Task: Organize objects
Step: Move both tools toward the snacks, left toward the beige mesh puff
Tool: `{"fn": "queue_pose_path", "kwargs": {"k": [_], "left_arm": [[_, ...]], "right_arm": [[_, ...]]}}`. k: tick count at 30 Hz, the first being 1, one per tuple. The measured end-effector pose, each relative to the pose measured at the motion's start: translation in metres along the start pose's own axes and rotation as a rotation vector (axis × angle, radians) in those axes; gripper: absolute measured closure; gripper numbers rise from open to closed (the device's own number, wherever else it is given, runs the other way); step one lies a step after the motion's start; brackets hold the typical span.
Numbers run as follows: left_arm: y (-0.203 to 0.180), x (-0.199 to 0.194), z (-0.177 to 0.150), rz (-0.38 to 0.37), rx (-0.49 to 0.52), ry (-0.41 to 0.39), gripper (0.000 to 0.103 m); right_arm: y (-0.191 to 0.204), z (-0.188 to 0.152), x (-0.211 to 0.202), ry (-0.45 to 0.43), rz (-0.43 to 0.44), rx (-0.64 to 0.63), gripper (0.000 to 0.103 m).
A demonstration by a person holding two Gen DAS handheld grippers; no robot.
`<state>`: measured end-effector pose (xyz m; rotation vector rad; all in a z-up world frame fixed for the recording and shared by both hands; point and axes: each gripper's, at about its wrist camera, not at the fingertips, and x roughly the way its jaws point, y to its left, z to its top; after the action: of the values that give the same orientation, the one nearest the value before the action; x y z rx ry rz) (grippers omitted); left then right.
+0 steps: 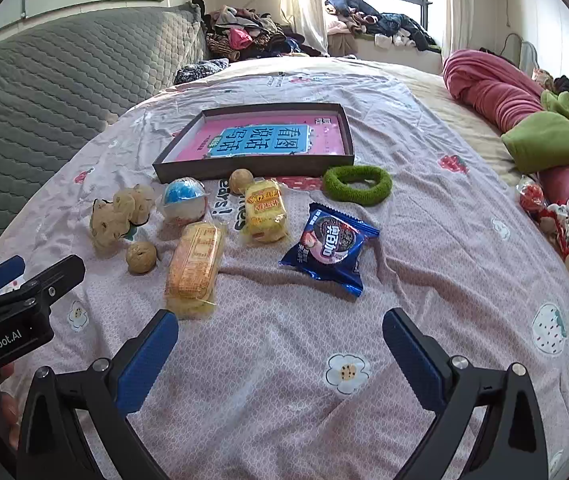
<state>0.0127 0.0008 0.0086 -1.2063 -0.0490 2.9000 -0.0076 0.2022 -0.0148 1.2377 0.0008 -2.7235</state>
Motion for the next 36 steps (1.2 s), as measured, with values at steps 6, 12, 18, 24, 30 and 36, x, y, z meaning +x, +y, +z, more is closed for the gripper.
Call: {"fn": "queue_pose_path", "kwargs": {"k": [6, 12, 18, 24, 30, 36], "left_arm": [[-0.002, 0.000, -0.001, -0.007, 0.004, 0.003, 0.000], [-0.003, 0.001, -0.001, -0.019, 0.000, 0.016, 0.000], [0.002, -0.001, 0.003, -0.012, -0.002, 0.004, 0.000], [0.008, -0.001, 0.015, -0.010, -0.019, 0.003, 0.000], [0.008, 0.011, 0.016, -0.016, -0.023, 0.036, 0.000], [0.006, 0.016, 0.020, -0.019, -0.016, 0.037, 0.000]], "right_arm": [[0.000, 0.001, -0.005, 0.000, 0.008, -0.005, 0.000], [0.000, 0.003, -0.007, -0.004, 0.018, -0.008, 0.000], [-0.004, 0.007, -0.009, -0.011, 0.020, 0.004, 0.000], [-0.009, 0.018, -0.010, -0.017, 0.022, 0.013, 0.000], [-0.009, 0.026, -0.009, -0.020, 0.020, 0.007, 0.000], [-0.012, 0.032, -0.006, -0.019, 0.018, 0.010, 0.000]]}}
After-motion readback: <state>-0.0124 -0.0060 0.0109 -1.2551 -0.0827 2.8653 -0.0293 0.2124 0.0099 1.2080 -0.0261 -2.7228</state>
